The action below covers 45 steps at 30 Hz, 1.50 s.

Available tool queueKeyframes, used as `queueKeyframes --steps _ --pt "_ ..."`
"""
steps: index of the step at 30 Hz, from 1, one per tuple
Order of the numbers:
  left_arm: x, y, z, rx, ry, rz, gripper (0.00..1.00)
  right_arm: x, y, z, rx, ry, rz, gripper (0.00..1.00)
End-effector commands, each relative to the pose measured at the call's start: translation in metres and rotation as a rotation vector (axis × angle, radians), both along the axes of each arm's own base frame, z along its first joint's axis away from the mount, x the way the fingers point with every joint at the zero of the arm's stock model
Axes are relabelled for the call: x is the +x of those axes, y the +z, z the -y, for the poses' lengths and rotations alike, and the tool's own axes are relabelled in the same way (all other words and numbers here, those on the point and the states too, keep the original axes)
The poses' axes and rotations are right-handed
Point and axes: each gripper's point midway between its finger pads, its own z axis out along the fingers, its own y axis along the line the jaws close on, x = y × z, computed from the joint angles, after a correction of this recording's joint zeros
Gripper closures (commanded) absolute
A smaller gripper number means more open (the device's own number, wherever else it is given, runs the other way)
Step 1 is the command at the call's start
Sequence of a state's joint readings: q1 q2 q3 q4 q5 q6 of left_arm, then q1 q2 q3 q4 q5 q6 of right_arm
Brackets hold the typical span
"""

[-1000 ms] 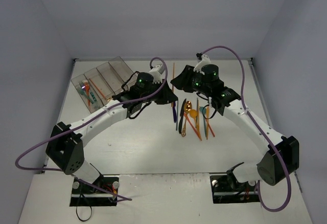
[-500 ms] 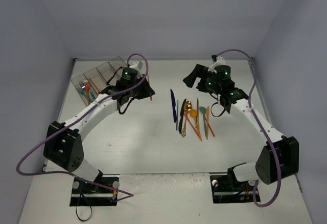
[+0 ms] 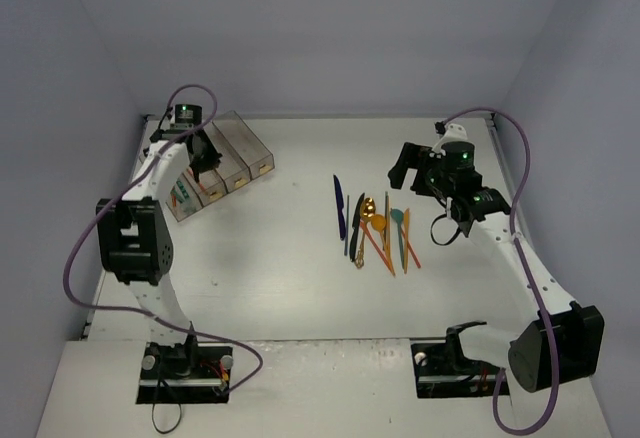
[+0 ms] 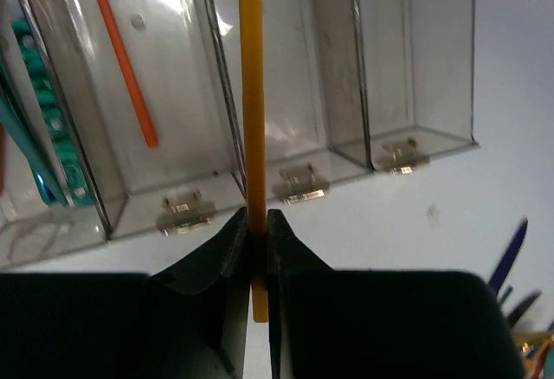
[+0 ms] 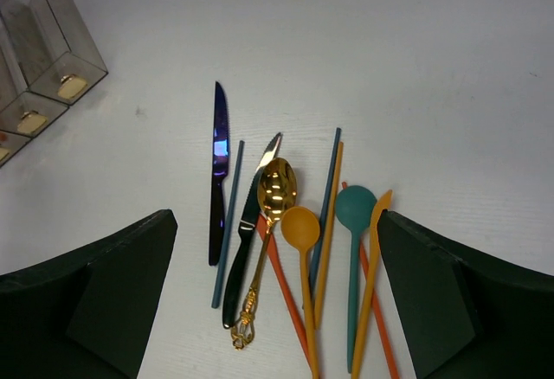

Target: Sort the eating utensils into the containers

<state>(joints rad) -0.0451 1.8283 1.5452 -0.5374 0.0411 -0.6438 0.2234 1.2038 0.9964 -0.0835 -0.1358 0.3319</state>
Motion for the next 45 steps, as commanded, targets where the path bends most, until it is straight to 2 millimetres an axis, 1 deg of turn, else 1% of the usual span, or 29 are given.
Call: queueKeyframes --steps 1,3,5,8,11,14,18,20,21,22,23,25,26,28,30,31,32,33,35,36,37,39,40,42,45 --pt "0.019 0.004 -0.03 0.081 0.035 -0.023 0.96 -0.006 0.008 0.01 -0.058 -0.009 0.038 0.0" --pt "0.024 -0.01 -0.048 0.091 0.069 -0.061 0.91 -0.008 0.007 0.011 -0.069 -0.008 0.034 0.0" --pt "0.026 -0.016 -0.054 0.11 0.079 -0.083 0.84 -0.01 0.007 0.013 -0.08 -0.01 0.035 0.0" --pt "0.023 -0.023 -0.065 0.14 0.106 -0.119 0.73 -0.014 0.005 0.017 -0.099 -0.013 0.027 0.0" --pt "0.02 -0.025 -0.067 0.15 0.111 -0.133 0.64 -0.017 0.001 0.019 -0.113 -0.012 0.013 0.0" --pt "0.018 -0.017 -0.068 0.153 0.114 -0.119 0.49 -0.019 -0.006 0.022 -0.134 -0.013 -0.005 0.0" --pt "0.014 0.008 -0.064 0.164 0.086 -0.065 0.4 -0.022 -0.022 0.026 -0.156 -0.023 -0.057 0.0" --pt "0.01 0.032 -0.056 0.178 0.053 -0.014 0.36 -0.024 -0.034 0.026 -0.161 -0.023 -0.099 0.0" --pt "0.008 0.042 -0.048 0.188 0.027 0.008 0.34 -0.025 -0.042 0.024 -0.159 -0.016 -0.127 0.01" --pt "0.004 0.051 -0.04 0.199 0.0 0.028 0.33 -0.026 -0.051 0.022 -0.156 -0.008 -0.155 0.02" --pt "0.001 0.063 -0.037 0.217 -0.019 0.054 0.32 -0.028 -0.056 0.02 -0.151 -0.003 -0.173 0.05" --pt "-0.007 0.077 -0.021 0.246 -0.085 0.085 0.3 -0.031 -0.069 0.015 -0.135 0.018 -0.218 0.08" --pt "-0.013 0.091 -0.012 0.255 -0.113 0.119 0.29 -0.033 -0.077 0.012 -0.132 0.021 -0.241 0.09" --pt "-0.024 0.097 0.01 0.263 -0.181 0.152 0.28 -0.038 -0.096 0.013 -0.136 0.012 -0.298 0.11" --pt "-0.036 0.114 0.025 0.246 -0.238 0.221 0.25 -0.043 -0.11 0.016 -0.136 -0.013 -0.343 0.13" --pt "-0.039 0.117 0.033 0.228 -0.264 0.251 0.24 -0.046 -0.119 0.018 -0.14 -0.025 -0.37 0.14" --pt "-0.048 0.107 0.039 0.207 -0.285 0.242 0.23 -0.048 -0.126 0.019 -0.144 -0.036 -0.389 0.16" --pt "-0.05 0.115 0.044 0.188 -0.298 0.272 0.22 -0.05 -0.13 0.02 -0.146 -0.039 -0.403 0.16" --pt "-0.068 0.112 0.055 0.132 -0.345 0.296 0.22 -0.054 -0.142 0.024 -0.162 -0.06 -0.437 0.2" --pt "-0.078 0.109 0.056 0.129 -0.36 0.298 0.21 -0.055 -0.145 0.025 -0.168 -0.063 -0.444 0.22" --pt "-0.081 0.1 0.058 0.127 -0.373 0.281 0.2 -0.056 -0.147 0.025 -0.17 -0.063 -0.451 0.24" --pt "-0.097 0.103 0.062 0.113 -0.412 0.306 0.2 -0.057 -0.149 0.022 -0.179 -0.053 -0.455 0.28" --pt "-0.103 0.101 0.065 0.107 -0.431 0.305 0.2 -0.057 -0.15 0.021 -0.189 -0.051 -0.455 0.29" --pt "-0.116 0.091 0.068 0.099 -0.46 0.296 0.2 -0.059 -0.156 0.025 -0.213 -0.068 -0.47 0.31" --pt "-0.128 0.083 0.072 0.08 -0.484 0.294 0.2 -0.062 -0.165 0.031 -0.224 -0.101 -0.495 0.36"
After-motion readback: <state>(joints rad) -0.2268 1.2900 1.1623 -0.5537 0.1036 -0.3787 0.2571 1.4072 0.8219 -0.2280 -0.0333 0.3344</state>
